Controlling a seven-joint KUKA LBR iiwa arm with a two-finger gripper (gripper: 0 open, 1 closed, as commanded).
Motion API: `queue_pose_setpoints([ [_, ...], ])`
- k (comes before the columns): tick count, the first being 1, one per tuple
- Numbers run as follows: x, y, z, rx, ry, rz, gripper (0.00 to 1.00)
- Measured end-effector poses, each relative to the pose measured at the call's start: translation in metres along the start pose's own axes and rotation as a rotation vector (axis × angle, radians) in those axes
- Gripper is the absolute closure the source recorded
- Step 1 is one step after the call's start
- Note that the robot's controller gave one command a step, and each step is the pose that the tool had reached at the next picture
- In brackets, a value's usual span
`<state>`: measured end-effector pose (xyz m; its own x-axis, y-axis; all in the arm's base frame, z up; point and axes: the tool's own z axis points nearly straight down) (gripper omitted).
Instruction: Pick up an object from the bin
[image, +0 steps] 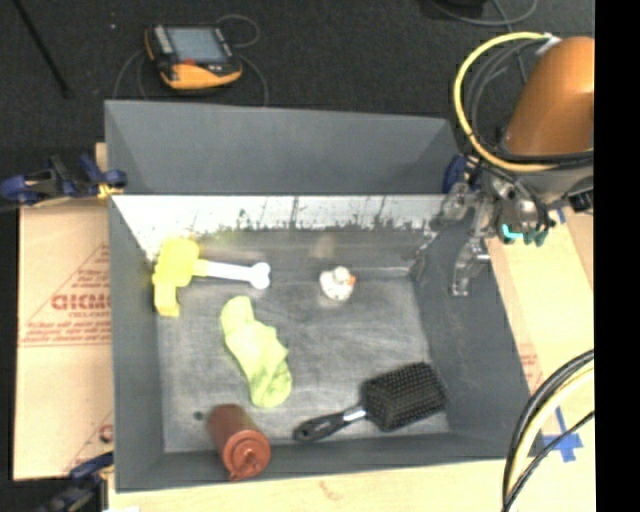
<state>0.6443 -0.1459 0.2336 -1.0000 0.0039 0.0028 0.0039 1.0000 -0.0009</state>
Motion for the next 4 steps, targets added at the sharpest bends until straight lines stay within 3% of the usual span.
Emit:
queue_pose_setpoints([
  [1,-0.002,0.001,-0.005,0.001,-0.009,-0.003,0.0],
  [2,0.028,0.007,0.046,0.002,-0.009,-0.163,0.0],
  [3,0.065,0.031,0.069,0.001,-0.007,-0.505,0.0],
  [4,0.129,0.01,0.096,-0.002,0.0,-0.459,0.0],
])
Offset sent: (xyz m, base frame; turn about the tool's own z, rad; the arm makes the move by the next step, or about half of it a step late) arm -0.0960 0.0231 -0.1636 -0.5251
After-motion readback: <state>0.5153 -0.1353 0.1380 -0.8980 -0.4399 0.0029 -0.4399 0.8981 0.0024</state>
